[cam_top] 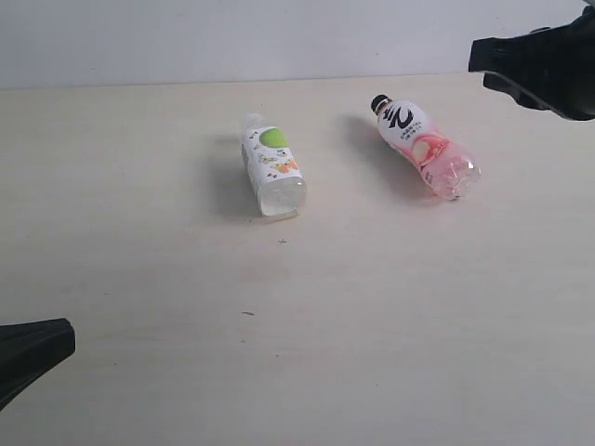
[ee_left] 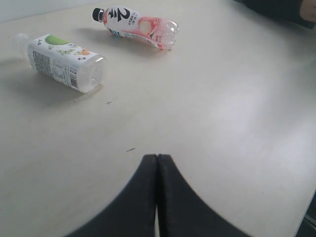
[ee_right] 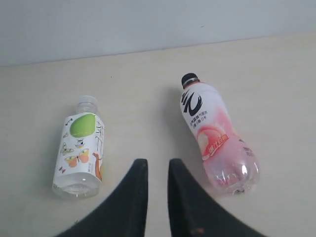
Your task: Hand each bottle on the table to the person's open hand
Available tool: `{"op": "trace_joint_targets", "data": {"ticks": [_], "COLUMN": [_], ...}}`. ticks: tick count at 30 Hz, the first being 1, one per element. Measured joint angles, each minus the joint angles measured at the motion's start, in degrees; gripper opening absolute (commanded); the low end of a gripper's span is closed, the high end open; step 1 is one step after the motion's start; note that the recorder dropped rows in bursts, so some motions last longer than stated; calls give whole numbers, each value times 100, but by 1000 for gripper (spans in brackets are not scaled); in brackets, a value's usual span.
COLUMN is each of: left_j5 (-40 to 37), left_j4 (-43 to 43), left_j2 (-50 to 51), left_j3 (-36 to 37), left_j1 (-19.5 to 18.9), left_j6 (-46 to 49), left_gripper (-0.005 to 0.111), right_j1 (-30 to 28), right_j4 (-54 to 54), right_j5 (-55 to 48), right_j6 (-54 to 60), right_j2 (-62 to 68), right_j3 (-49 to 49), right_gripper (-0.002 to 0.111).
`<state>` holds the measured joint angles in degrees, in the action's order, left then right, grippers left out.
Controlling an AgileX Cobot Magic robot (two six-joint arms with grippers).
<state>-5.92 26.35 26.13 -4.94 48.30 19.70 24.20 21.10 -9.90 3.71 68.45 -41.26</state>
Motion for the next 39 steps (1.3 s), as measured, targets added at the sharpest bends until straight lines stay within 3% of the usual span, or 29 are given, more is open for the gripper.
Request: {"op": "trace_joint_targets", "data": {"ticks": [14, 21, 24, 34, 39], "left_j5": [0, 0, 0, 0, 0], "left_j4": [0, 0, 0, 0, 0], "left_j2": [0, 0, 0, 0, 0], "left_j3": [0, 0, 0, 0, 0], "left_j1": [0, 0, 0, 0, 0], "left_j6": [0, 0, 0, 0, 0], "left_gripper": [0, 0, 0, 0, 0], "right_j1": [0, 0, 0, 0, 0], "right_j4": [-3, 87, 26, -2411, -3297], "right_j5": [748, 2198, 2712, 3117, 3916], "right_j6": [0, -56, -151, -1556, -1778], "right_j2": [-117, -886, -1321, -2561, -3029], "right_j3": [168, 1164, 1578, 2232, 2920], "right_gripper": [14, 0, 0, 0, 0]}}
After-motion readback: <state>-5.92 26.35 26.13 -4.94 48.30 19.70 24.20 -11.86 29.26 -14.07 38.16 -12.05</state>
